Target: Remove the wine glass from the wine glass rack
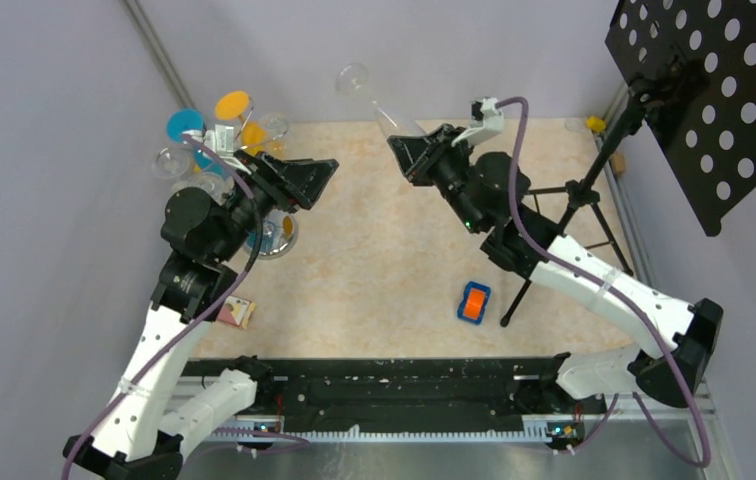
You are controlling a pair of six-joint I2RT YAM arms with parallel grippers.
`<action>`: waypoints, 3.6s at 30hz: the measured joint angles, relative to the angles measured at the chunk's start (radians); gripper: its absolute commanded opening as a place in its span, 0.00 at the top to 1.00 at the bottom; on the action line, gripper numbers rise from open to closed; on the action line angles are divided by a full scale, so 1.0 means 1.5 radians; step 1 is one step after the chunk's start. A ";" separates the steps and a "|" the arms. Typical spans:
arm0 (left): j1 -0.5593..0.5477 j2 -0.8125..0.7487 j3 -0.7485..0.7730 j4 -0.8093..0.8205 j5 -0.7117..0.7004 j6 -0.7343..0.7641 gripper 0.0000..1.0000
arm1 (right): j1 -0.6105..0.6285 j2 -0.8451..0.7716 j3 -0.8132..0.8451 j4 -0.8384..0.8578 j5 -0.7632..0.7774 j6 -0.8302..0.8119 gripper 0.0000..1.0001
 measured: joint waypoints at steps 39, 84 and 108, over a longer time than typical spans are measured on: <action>0.000 -0.032 0.063 -0.247 -0.107 0.305 0.26 | -0.170 0.404 0.476 -0.949 -0.097 -0.431 1.00; 0.000 -0.060 0.101 -0.387 -0.399 0.314 0.28 | -0.276 0.450 0.600 -0.886 -0.190 -0.447 0.74; 0.331 0.124 0.306 -0.491 -0.318 0.251 0.21 | -0.276 0.149 0.200 -0.546 -0.419 -0.272 0.62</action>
